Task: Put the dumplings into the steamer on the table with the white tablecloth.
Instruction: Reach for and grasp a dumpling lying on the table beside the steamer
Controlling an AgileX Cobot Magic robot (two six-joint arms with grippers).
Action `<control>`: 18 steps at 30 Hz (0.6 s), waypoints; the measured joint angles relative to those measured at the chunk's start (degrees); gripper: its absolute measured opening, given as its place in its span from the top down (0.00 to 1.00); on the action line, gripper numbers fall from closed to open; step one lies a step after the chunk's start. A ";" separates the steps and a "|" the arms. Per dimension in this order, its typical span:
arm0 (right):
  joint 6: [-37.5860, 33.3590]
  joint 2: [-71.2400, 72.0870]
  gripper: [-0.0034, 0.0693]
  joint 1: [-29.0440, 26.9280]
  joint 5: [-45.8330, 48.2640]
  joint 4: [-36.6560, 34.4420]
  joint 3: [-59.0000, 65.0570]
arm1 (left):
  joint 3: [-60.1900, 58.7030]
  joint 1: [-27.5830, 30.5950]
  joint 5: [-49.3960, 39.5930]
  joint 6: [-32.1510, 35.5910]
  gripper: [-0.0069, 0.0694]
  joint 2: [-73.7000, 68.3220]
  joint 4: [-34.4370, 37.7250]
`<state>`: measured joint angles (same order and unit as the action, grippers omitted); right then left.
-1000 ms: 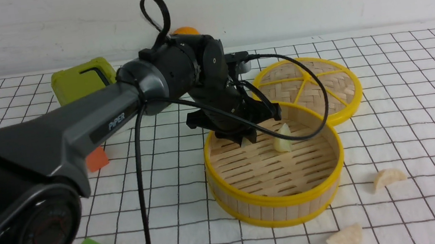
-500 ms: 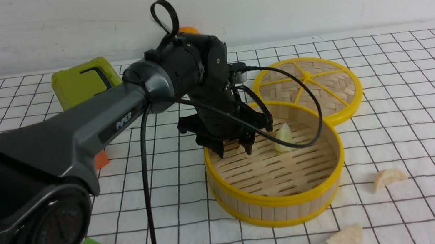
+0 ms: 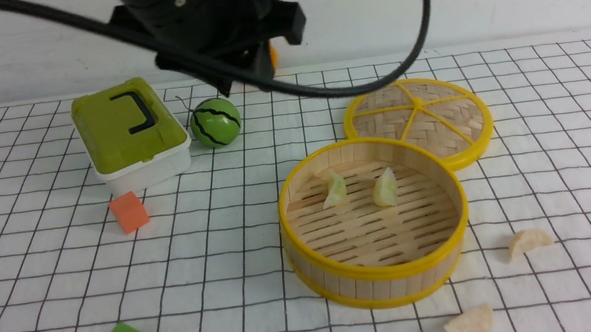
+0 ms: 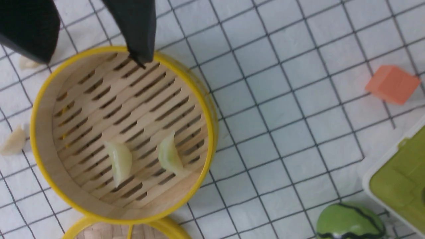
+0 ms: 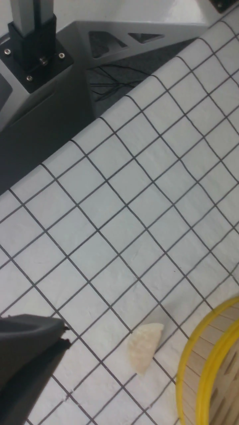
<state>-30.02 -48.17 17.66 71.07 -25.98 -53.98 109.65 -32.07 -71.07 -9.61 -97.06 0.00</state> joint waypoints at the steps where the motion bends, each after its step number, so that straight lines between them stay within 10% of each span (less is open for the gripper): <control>1: -0.39 -0.87 0.97 0.07 0.17 0.00 0.00 | -3.92 0.00 0.00 0.15 0.57 2.97 0.00; 9: -6.17 -9.34 0.98 8.63 0.37 3.68 -3.63 | -45.75 0.00 11.11 -1.84 0.84 29.86 -1.15; 18: -20.12 -20.55 0.97 17.87 0.04 6.30 -7.62 | -68.00 0.00 13.07 -4.58 0.89 45.15 0.45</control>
<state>-50.14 -68.72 35.54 71.11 -19.68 -61.61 41.66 -32.07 -58.00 -14.19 -51.91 0.45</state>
